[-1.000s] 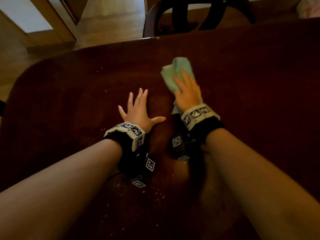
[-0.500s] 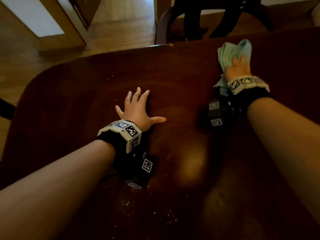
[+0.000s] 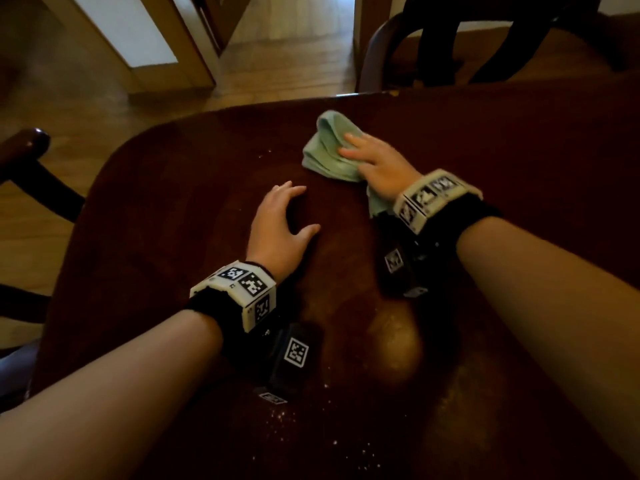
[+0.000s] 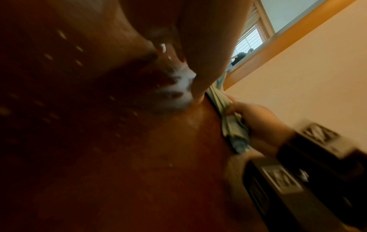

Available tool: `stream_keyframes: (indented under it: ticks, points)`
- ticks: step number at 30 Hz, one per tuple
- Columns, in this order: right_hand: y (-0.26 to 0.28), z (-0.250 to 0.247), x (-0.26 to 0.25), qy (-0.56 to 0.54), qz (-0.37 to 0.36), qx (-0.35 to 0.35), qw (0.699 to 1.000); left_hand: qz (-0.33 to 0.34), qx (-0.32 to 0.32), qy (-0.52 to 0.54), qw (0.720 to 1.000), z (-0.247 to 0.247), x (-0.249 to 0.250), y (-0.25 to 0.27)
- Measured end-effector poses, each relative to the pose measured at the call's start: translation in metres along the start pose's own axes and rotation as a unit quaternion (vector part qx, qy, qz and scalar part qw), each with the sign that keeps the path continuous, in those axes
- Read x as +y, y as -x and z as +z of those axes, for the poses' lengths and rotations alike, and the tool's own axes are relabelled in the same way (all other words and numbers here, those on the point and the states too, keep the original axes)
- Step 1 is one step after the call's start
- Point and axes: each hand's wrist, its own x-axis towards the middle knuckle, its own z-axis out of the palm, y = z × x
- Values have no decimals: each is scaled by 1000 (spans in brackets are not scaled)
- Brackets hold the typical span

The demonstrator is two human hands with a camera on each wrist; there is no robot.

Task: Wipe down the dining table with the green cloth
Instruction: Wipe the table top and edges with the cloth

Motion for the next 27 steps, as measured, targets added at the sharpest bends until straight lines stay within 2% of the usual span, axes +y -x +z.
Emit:
stream_keyframes:
  ticks: [3, 4, 6, 8, 10, 13, 16, 18, 20, 22, 23, 25, 27]
  points:
    - [13, -10, 11, 20, 56, 101, 993, -28, 65, -65, 995, -23, -22, 2]
    - [8, -13, 11, 37, 88, 133, 987, -56, 74, -99, 991, -31, -31, 3]
    - [-11, -14, 0, 75, 152, 149, 974, -128, 69, -140, 979, -46, -47, 8]
    - [-34, -8, -21, 82, 163, 122, 976, -179, 48, -114, 976, -57, -61, 16]
    - [-57, 9, -42, 87, 121, 68, 986, -188, 26, -72, 979, -64, -71, 23]
    - [-72, 40, -80, 38, 63, 33, 997, -202, -5, 3, 979, -71, -77, 25]
    - [-47, 79, -110, -67, 5, -2, 998, -217, 16, 153, 964, -78, -87, 19]
    - [-12, 98, -120, -32, -45, -68, 996, -215, 48, 222, 950, -82, -91, 18]
    - [26, 101, -119, 11, -68, -144, 987, -209, 73, 222, 950, -87, -94, 19]
    - [51, 92, -107, -13, -75, -178, 981, -211, 80, 138, 964, -92, -100, 23]
    - [56, 82, -98, -38, -69, -164, 983, -220, 70, 72, 970, -94, -104, 27]
    - [50, 65, -75, -55, -28, -75, 995, -239, 37, -28, 970, -97, -112, 35]
    - [27, 48, -56, -25, 86, 21, 996, -235, -3, -74, 969, -98, -119, 41]
